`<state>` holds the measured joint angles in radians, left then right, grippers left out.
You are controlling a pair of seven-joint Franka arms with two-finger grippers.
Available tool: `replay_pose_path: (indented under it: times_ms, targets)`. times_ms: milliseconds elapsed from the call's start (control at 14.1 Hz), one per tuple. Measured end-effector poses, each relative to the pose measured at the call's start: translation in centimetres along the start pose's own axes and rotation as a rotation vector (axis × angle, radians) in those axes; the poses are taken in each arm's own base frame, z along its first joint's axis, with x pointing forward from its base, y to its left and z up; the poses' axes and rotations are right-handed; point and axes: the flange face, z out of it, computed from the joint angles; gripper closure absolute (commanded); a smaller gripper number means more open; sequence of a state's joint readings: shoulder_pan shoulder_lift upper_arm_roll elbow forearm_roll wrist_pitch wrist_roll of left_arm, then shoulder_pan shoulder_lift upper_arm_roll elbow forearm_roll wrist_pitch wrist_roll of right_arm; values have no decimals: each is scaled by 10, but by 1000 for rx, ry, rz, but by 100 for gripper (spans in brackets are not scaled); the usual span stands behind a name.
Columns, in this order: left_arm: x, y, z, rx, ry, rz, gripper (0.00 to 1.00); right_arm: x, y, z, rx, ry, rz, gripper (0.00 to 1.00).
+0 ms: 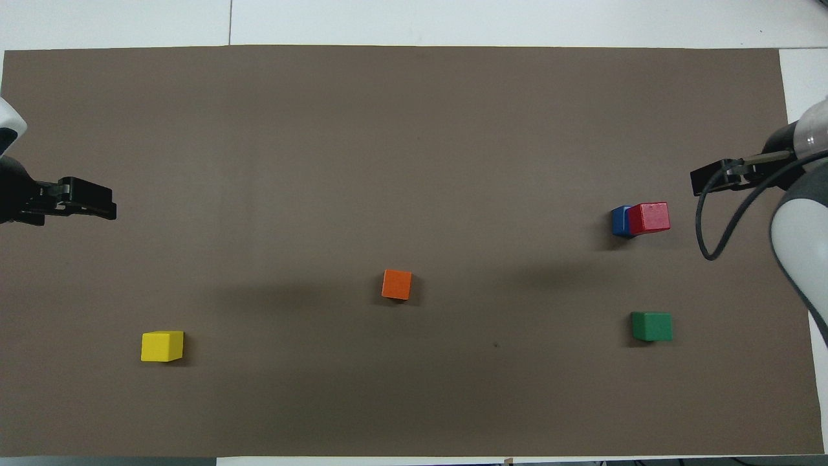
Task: Transfer red block to right arm and stack on blue block
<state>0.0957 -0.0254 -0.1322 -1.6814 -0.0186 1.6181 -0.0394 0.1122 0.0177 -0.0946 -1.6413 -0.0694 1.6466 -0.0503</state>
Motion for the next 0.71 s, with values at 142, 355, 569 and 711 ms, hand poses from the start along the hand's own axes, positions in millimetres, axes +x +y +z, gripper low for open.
replay_pose_path:
  times_ms: [142,355,569,711]
  targets:
    - [0,1,-1,-23,-2,-3,0,-18,3,-18,19,-50,9,0]
    - [-1,4,0,-27,-4,0,0,-35,16,-18,40,-131,34,0]
    - [-1,4,0,-27,-5,1,0,-40,35,-18,47,-138,61,0]
    - [-1,5,0,-27,-5,2,0,-40,41,-21,48,-116,69,0]
